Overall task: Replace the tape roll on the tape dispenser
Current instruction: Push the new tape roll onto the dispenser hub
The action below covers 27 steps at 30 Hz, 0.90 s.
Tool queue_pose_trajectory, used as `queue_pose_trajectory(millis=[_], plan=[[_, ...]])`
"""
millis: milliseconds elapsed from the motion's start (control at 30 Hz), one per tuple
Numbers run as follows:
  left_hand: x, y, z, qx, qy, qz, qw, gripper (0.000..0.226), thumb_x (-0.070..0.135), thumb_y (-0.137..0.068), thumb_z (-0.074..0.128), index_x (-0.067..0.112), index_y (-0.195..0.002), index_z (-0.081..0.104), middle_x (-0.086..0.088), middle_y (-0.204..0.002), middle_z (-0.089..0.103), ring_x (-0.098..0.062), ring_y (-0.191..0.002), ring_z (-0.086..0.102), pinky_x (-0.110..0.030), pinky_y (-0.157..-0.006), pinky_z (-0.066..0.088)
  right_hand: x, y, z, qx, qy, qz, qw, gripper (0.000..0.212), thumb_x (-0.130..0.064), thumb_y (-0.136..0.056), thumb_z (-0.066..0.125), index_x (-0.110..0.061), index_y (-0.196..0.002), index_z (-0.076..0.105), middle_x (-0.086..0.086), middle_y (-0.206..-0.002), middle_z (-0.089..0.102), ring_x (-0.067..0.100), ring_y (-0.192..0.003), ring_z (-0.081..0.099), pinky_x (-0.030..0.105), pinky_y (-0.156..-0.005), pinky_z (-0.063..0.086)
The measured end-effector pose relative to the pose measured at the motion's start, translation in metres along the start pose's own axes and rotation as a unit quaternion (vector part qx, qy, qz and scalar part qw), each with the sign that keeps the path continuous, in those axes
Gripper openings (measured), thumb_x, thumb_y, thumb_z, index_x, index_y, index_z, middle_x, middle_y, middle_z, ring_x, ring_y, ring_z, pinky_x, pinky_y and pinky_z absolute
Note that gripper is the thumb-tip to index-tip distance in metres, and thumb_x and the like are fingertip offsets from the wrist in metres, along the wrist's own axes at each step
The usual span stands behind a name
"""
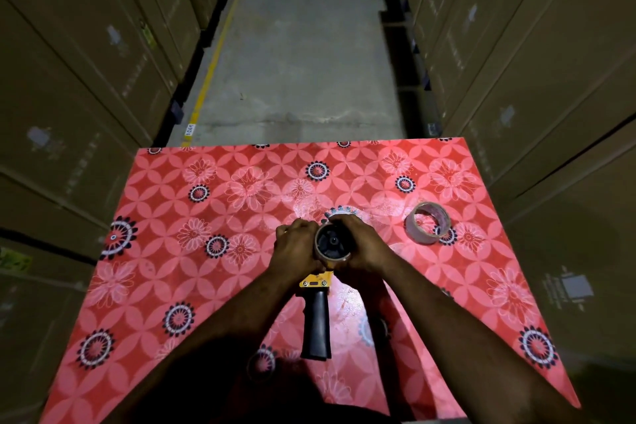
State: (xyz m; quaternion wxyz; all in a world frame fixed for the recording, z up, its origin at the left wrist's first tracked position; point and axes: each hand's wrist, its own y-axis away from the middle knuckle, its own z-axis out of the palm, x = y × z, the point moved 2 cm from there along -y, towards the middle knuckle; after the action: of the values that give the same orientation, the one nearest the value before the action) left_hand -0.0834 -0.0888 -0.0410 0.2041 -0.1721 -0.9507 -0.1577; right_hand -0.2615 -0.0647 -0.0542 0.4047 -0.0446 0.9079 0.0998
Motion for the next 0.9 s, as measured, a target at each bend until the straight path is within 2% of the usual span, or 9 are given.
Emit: queue_pose_trajectory(millis=[200, 300, 400, 467, 567, 667, 733, 800, 900], plan=[[-0.002, -0.002, 0.0, -0.034, 0.02, -0.003, 0.999, 0.073, 0.031, -0.055, 0.09, 0.022, -0.122, 0.062, -0.004, -0.124, 0.058, -0.025, -0.123, 0.05, -0.04, -0.104, 0.031, -0.002, 0.003, 0.002, 0.01, 0.004, 0.019, 1.0, 0.089, -0.035, -0.057, 0.089, -0.034, -0.137, 0.05, -0.013, -0.135, 0.055, 0.001, -0.12, 0.054, -0.005, -0.091, 0.03], [-0.004, 0.003, -0.008, -0.056, 0.068, 0.009, 0.996, 0.086, 0.03, -0.058, 0.089, 0.024, -0.138, 0.057, -0.002, -0.131, 0.052, -0.021, -0.128, 0.043, -0.039, -0.11, 0.03, -0.001, 0.005, 0.0, 0.0, 0.016, 0.032, 0.999, 0.098, -0.034, -0.053, 0.09, -0.039, -0.14, 0.046, -0.021, -0.134, 0.051, 0.003, -0.124, 0.055, 0.0, -0.092, 0.035], [-0.012, 0.016, -0.022, -0.029, 0.098, 0.02, 0.995, 0.098, 0.048, -0.067, 0.076, 0.025, -0.156, 0.043, -0.008, -0.152, 0.047, -0.026, -0.143, 0.042, -0.045, -0.119, 0.032, -0.003, 0.01, -0.008, -0.034, 0.046, 0.008, 0.998, 0.116, -0.041, -0.048, 0.088, -0.03, -0.151, 0.036, -0.009, -0.155, 0.04, 0.01, -0.141, 0.04, 0.02, -0.113, 0.036], [-0.026, 0.032, -0.025, 0.03, 0.123, 0.004, 0.992, 0.082, 0.037, -0.08, 0.078, 0.029, -0.155, 0.045, -0.006, -0.15, 0.047, -0.025, -0.138, 0.048, -0.045, -0.115, 0.04, -0.009, 0.019, -0.012, 0.0, 0.067, 0.0, 0.998, 0.108, -0.054, -0.059, 0.078, -0.023, -0.154, 0.035, 0.004, -0.161, 0.035, 0.02, -0.148, 0.032, 0.036, -0.12, 0.031], [-0.052, 0.066, -0.02, 0.119, 0.216, -0.055, 0.968, 0.043, 0.017, -0.095, 0.069, 0.041, -0.13, 0.063, 0.006, -0.13, 0.054, -0.012, -0.112, 0.067, -0.041, -0.097, 0.06, -0.024, 0.04, -0.009, 0.095, 0.072, 0.016, 0.993, 0.075, -0.038, -0.071, 0.07, -0.017, -0.14, 0.049, 0.006, -0.138, 0.049, 0.027, -0.131, 0.042, 0.042, -0.107, 0.044], [-0.074, 0.092, -0.011, 0.149, 0.207, -0.082, 0.963, 0.031, 0.02, -0.096, 0.062, 0.044, -0.113, 0.068, 0.001, -0.109, 0.067, -0.005, -0.087, 0.073, -0.035, -0.076, 0.064, -0.042, 0.063, 0.015, 0.14, 0.084, 0.041, 0.986, 0.048, -0.029, -0.082, 0.072, -0.014, -0.125, 0.055, 0.006, -0.122, 0.051, 0.028, -0.116, 0.053, 0.04, -0.09, 0.053], [-0.074, 0.104, -0.007, 0.127, 0.187, -0.074, 0.971, 0.029, 0.025, -0.096, 0.059, 0.047, -0.112, 0.069, 0.002, -0.097, 0.069, -0.007, -0.071, 0.071, -0.033, -0.063, 0.06, -0.053, 0.076, 0.039, 0.108, 0.106, 0.075, 0.986, 0.055, -0.043, -0.085, 0.068, -0.014, -0.128, 0.05, 0.008, -0.127, 0.05, 0.028, -0.117, 0.053, 0.04, -0.087, 0.052], [-0.068, 0.108, -0.005, 0.118, 0.177, -0.058, 0.975, 0.029, 0.028, -0.096, 0.059, 0.051, -0.111, 0.068, 0.006, -0.094, 0.067, -0.006, -0.066, 0.068, -0.034, -0.061, 0.059, -0.06, 0.086, 0.062, 0.076, 0.097, 0.122, 0.985, 0.069, -0.056, -0.082, 0.068, -0.016, -0.133, 0.042, 0.01, -0.131, 0.047, 0.03, -0.119, 0.05, 0.04, -0.088, 0.051], [-0.056, 0.108, -0.007, 0.113, 0.142, -0.03, 0.983, 0.031, 0.037, -0.095, 0.062, 0.05, -0.123, 0.066, 0.012, -0.105, 0.072, -0.004, -0.088, 0.071, -0.035, -0.075, 0.062, -0.065, 0.093, 0.085, 0.052, 0.083, 0.159, 0.982, 0.086, -0.059, -0.076, 0.073, -0.018, -0.137, 0.028, 0.012, -0.126, 0.044, 0.035, -0.114, 0.054, 0.04, -0.08, 0.051]])
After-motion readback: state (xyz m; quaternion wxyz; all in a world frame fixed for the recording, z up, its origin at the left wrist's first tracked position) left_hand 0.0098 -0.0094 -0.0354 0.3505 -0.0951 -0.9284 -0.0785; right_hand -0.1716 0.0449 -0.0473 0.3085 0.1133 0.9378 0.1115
